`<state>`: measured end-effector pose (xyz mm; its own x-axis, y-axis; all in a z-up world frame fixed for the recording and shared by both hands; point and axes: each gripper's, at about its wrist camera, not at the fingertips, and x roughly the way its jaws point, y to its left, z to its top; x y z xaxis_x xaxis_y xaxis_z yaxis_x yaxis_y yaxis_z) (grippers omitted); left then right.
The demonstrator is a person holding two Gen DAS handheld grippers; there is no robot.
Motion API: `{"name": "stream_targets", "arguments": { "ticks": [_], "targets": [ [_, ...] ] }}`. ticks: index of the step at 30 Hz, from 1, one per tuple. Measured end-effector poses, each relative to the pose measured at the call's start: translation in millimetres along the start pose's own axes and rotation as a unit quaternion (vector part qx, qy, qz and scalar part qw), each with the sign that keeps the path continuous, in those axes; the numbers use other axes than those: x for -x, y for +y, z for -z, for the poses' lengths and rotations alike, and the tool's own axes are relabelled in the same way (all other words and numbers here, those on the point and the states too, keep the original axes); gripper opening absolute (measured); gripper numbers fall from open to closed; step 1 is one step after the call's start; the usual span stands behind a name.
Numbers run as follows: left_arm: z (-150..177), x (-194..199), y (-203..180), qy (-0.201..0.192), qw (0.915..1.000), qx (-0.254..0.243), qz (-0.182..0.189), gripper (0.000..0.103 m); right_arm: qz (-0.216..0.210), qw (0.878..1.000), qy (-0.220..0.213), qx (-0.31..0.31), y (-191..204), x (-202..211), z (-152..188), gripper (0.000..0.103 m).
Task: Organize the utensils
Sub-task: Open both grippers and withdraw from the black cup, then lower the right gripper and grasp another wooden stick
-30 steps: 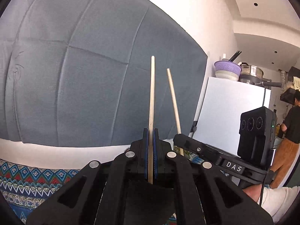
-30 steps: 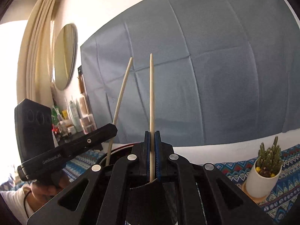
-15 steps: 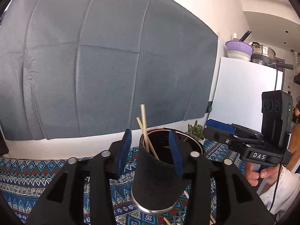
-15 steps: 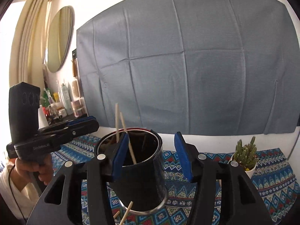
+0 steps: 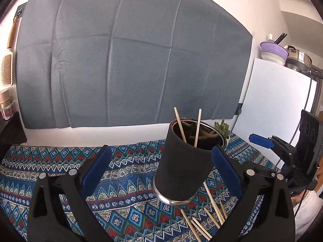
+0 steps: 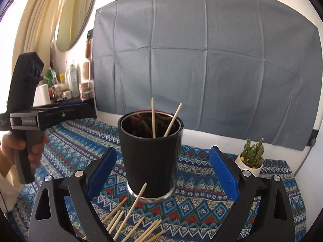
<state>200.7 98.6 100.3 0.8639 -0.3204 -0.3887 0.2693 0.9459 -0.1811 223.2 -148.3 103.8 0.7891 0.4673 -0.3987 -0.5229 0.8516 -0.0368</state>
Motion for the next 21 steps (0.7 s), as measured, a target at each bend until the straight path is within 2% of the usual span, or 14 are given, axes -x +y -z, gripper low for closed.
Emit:
{"name": "stream_targets", "arguments": {
  "ticks": [6,10,15,21],
  "targets": [
    [19,2,4,0.038,0.9989,-0.001,-0.028,0.097,0.015,0.999,0.047,-0.003,6,-7,20,0.09],
    [37,-3,5,0.074,0.9968,0.009,-0.029,0.097,0.021,0.994,0.097,-0.033,0,-16,33,0.09],
    [59,-12,-3,0.118,0.9925,-0.004,-0.033,0.097,0.005,0.984,0.156,-0.081,-9,-28,52,0.09],
    [89,-23,-18,0.189,0.9817,-0.018,-0.012,0.097,-0.025,0.973,0.193,-0.121,-12,-39,68,0.09]
  ]
}}
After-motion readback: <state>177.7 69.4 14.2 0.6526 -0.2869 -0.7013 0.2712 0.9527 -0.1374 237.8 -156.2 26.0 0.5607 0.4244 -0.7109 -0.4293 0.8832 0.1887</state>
